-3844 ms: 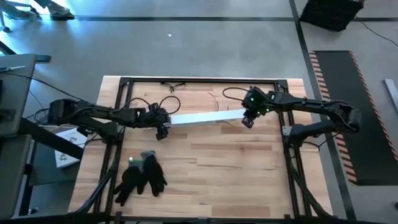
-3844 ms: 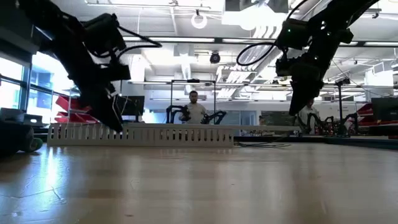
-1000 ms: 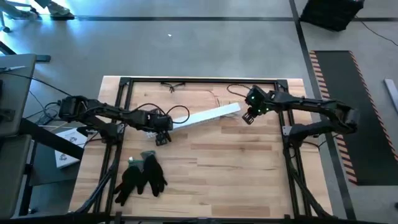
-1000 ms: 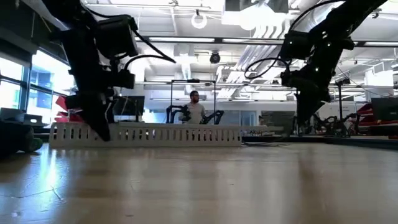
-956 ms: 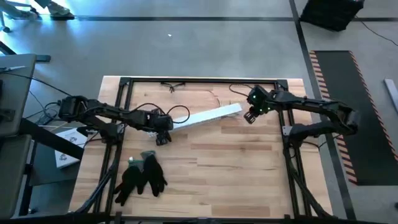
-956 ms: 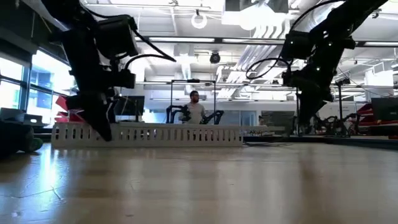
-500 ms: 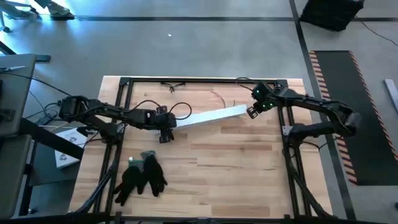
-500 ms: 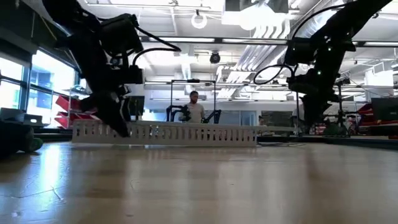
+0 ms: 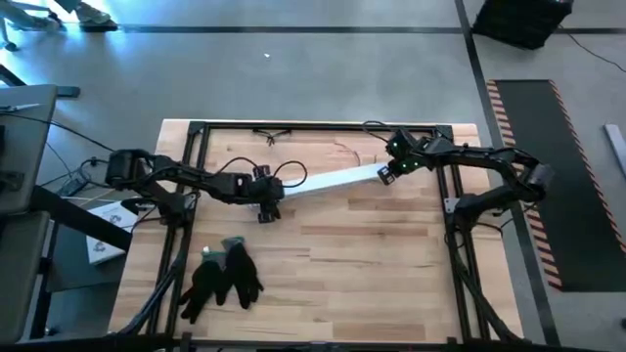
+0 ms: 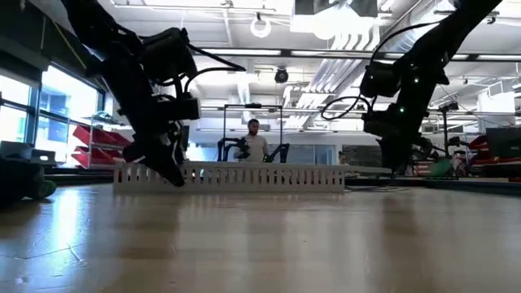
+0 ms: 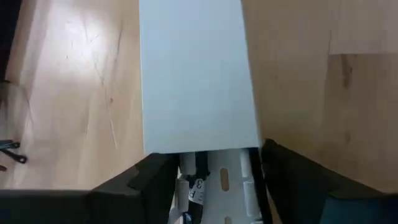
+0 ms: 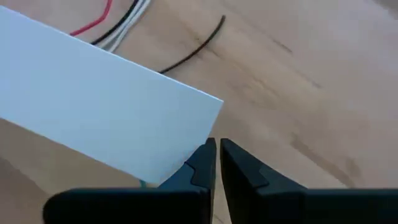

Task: Ziptie cables
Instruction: Close the white cable duct

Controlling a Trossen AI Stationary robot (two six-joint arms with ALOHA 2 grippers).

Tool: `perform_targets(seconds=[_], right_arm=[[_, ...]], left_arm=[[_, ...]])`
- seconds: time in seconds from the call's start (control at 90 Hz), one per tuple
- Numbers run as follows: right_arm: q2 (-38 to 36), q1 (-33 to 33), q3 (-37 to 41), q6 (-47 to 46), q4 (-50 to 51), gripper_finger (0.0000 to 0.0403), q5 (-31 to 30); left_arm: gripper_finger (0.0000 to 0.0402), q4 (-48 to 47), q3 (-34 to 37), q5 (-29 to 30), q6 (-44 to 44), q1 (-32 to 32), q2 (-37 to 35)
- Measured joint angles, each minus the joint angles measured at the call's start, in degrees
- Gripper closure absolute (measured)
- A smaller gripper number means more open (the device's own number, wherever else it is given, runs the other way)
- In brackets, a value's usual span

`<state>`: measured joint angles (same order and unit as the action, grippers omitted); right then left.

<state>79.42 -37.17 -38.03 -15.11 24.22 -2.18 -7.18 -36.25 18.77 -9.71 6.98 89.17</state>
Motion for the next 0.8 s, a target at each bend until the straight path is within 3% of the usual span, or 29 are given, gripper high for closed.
perform_targets(seconds=[0.122, 0.322, 0.8], right_arm=[[0.03, 0.84, -0.63, 0.71, 0.45, 0.0392, -1.09], [-2.32, 1.4, -2.33, 3.02, 9.76, 0.0391, -3.27], [-5.84, 3.7, -2.31, 3.58, 13.42, 0.0391, -2.51]], left_arm=[[0.0201, -0.38, -0.17, -0.66, -0.92, 0.64, -0.79], [0.0195, -6.25, -2.94, -0.52, -1.19, 0.68, -2.47], [0.0117, -17.0, -9.79, -0.71, 1.94, 0.74, -2.95]])
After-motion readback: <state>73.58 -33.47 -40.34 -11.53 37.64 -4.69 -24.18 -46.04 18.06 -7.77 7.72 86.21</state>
